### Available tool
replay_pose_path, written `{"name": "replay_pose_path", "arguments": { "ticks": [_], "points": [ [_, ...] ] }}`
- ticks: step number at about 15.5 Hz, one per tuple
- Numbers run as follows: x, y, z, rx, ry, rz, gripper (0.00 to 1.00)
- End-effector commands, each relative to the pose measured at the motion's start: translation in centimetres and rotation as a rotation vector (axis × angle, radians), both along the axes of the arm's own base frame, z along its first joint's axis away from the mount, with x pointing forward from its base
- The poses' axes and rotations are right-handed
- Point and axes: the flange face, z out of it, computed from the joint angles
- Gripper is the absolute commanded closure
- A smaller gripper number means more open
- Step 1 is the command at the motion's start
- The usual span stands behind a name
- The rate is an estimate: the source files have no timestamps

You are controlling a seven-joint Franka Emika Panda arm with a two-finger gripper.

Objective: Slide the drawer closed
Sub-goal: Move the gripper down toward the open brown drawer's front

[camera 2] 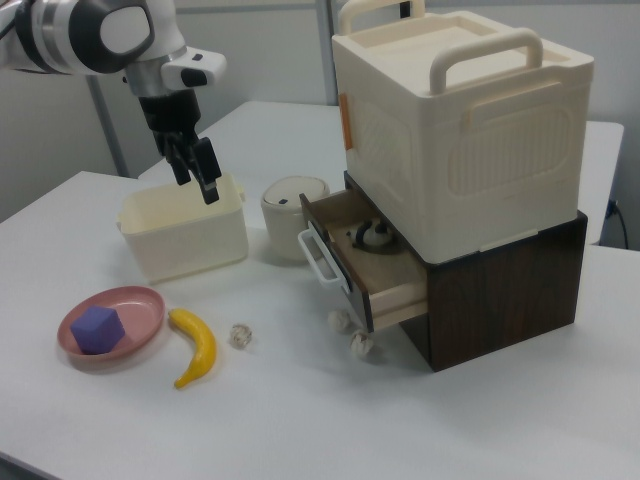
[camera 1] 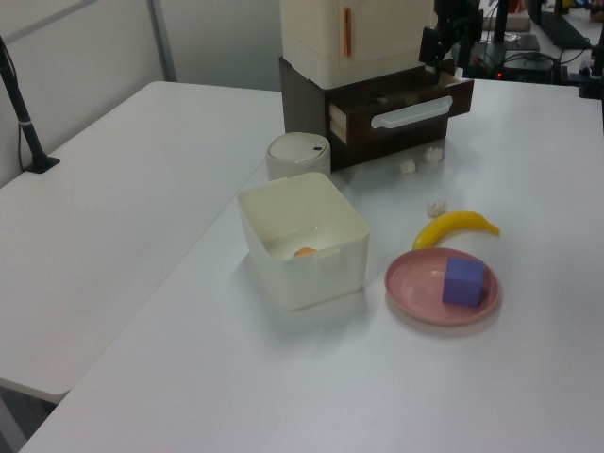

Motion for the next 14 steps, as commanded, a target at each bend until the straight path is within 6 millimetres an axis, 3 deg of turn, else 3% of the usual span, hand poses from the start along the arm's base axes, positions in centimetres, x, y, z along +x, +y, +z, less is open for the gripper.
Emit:
{"name": "replay_pose_path", "arguments": {
  "ticks": [1, 3, 4, 6, 7, 11, 14],
  "points": [
    [-0.6, -1.5, -1.5, 0.032, 0.070, -0.022, 0.04],
    [-0.5, -1.5, -2.9, 0.033, 0.099, -0.027, 0.16],
    [-0.5, -1.5, -3.6, 0.033, 0.115, -0.025, 0.32],
    [-0.8, -1.5, -5.2, 0.035, 0.147, -0.016, 0.83],
    [-0.6, -1.5, -6.0, 0.037, 0.161, -0.019, 1.00],
    [-0.3, -1.6, -10.0, 0.042, 0.206, -0.001, 1.00],
    [0.7, -2.3, -12.2, 0.041, 0.143, -0.010, 1.00]
  ]
}}
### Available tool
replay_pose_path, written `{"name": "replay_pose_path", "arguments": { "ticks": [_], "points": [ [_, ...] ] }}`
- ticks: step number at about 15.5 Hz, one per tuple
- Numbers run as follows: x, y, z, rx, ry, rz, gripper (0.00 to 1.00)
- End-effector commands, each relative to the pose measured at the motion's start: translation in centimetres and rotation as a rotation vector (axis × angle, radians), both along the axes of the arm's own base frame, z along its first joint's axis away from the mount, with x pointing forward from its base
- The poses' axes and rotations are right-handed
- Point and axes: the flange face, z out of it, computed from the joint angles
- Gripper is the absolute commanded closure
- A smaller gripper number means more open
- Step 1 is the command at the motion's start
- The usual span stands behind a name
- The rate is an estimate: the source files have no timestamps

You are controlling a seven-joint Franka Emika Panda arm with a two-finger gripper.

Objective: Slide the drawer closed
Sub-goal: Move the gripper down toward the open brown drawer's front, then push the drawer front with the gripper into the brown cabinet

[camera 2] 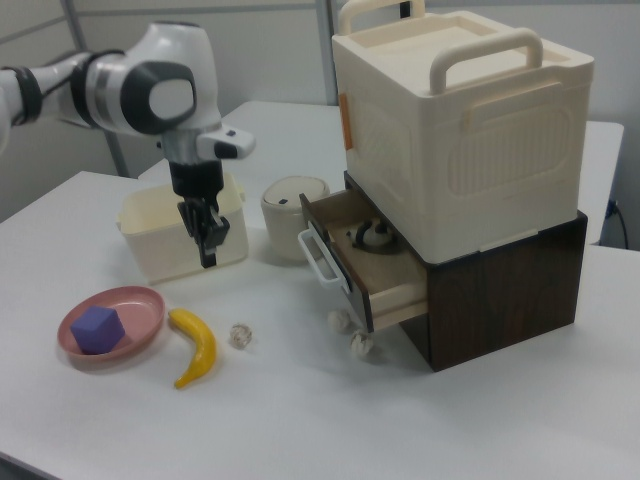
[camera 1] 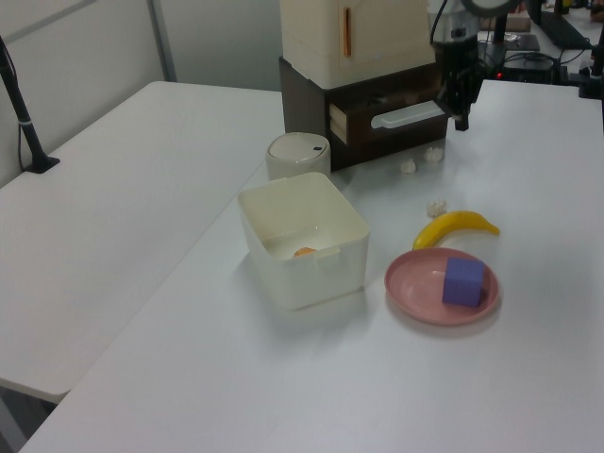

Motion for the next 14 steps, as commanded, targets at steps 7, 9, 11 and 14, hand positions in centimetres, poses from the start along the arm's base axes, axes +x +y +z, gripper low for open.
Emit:
{"name": "replay_pose_path", "arguments": {
  "ticks": [7, 9, 11, 14],
  "points": [
    [1.7, -4.4, -5.5, -0.006, -0.221, -0.055, 1.00],
    [2.4, -5.8, -6.8, -0.009, -0.246, -0.078, 1.00],
    [2.7, -7.2, -7.4, -0.022, -0.262, -0.091, 1.00],
    [3.6, -10.0, -8.7, -0.050, -0.331, -0.116, 1.00]
  ]
}}
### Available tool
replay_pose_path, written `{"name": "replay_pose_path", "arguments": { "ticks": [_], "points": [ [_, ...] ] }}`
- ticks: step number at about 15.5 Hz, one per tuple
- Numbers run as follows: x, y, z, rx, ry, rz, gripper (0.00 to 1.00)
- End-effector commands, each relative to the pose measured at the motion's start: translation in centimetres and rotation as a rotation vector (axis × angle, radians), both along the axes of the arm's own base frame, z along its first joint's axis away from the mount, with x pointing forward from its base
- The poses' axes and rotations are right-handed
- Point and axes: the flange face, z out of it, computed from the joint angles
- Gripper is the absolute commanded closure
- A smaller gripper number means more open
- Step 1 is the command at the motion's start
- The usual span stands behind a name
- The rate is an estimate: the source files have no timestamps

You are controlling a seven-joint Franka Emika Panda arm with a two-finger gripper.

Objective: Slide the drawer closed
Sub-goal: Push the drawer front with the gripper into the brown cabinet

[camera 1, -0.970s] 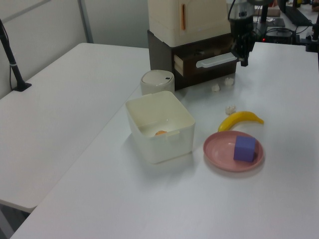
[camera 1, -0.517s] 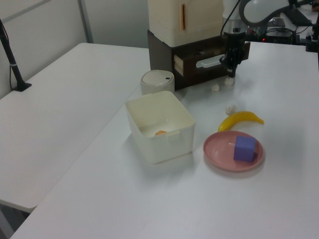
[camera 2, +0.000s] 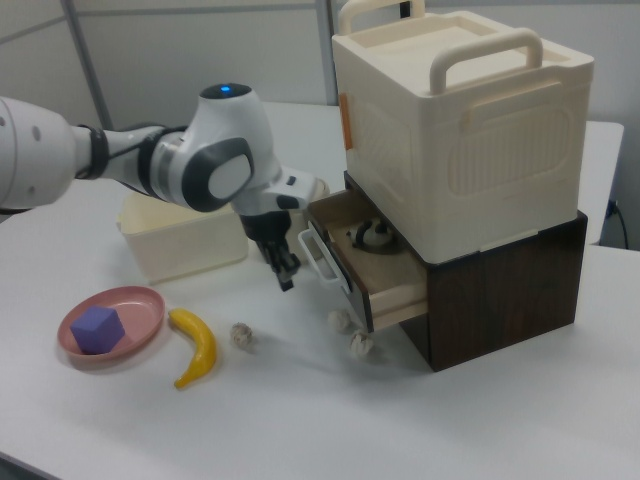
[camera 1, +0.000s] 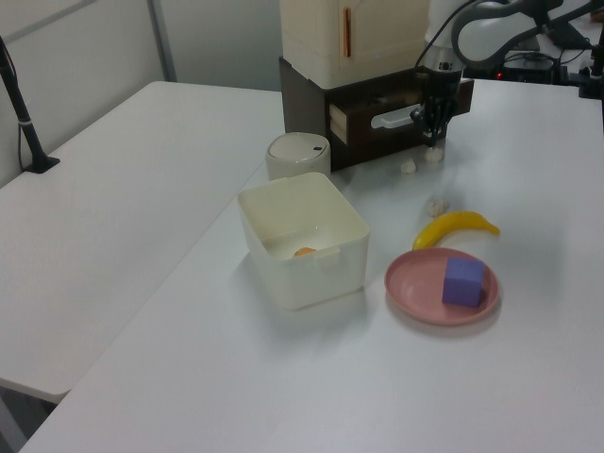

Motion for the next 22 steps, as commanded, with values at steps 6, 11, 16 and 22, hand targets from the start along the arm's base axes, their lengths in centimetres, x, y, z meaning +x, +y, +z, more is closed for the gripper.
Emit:
{"name": "replay_pose_path", "arguments": {
  "ticks": [6, 11, 16, 22],
  "points": [
    [1.1, -6.4, -0.4, -0.040, -0.227, -0.141, 1.00],
    [1.1, -8.8, 0.7, -0.037, -0.311, -0.258, 1.00],
    [0.7, -10.4, 1.1, -0.036, -0.337, -0.315, 1.00],
    [0.4, -11.6, 1.5, -0.037, -0.360, -0.352, 1.00]
  ]
}}
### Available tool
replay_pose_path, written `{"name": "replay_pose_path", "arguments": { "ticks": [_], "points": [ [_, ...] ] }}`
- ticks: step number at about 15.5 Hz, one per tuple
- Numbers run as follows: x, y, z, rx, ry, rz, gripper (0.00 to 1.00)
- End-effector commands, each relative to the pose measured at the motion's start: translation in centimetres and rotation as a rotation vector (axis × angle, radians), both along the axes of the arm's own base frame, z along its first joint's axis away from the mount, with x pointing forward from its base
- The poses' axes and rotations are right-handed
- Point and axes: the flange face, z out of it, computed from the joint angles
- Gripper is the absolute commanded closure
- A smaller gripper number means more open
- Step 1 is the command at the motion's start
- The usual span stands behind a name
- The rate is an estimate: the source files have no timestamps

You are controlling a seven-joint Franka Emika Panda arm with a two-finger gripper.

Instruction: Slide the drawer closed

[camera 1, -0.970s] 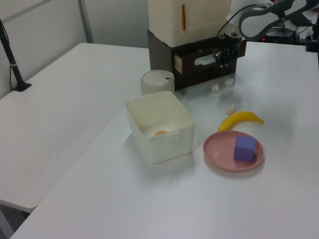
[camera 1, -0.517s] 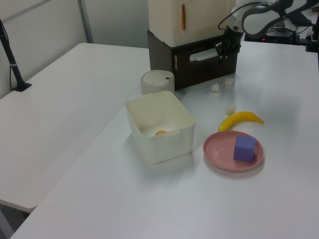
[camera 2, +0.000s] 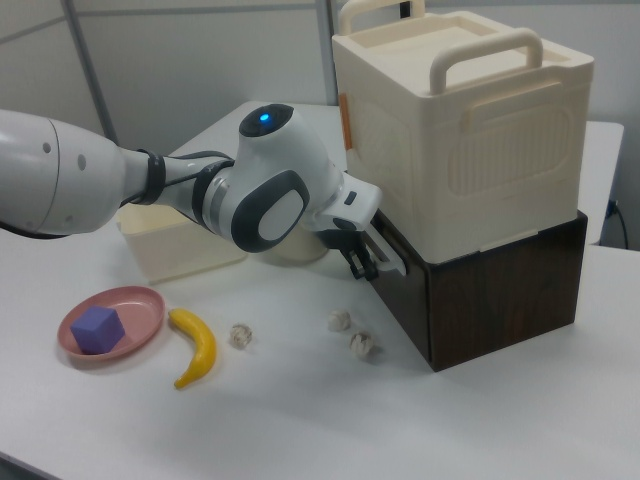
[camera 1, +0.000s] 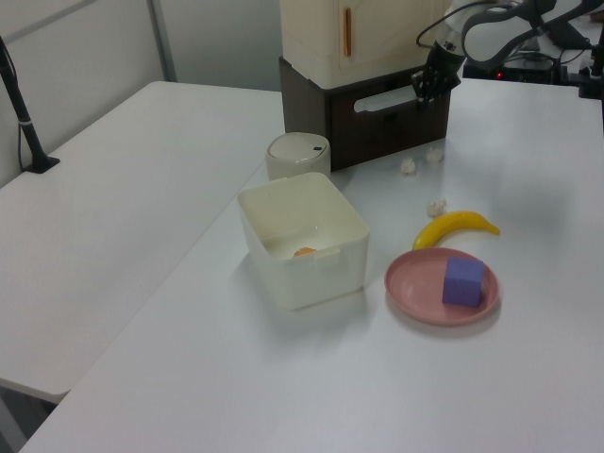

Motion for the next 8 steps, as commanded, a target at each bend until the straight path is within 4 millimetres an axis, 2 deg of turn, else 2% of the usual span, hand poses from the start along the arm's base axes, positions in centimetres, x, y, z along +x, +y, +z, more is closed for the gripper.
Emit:
{"name": "replay_pose_path", "arguments": {
  "ticks": [1, 2, 4, 8],
  "points": [
    [-0.4, 0.0, 0.5, -0.016, -0.006, -0.004, 1.00],
    [-0.5, 1.0, 0.1, -0.022, 0.056, 0.040, 1.00],
    [-0.8, 4.3, -0.4, -0.016, 0.207, 0.143, 1.00],
    [-2.6, 10.0, 1.2, 0.000, 0.418, 0.317, 1.00]
  ]
}}
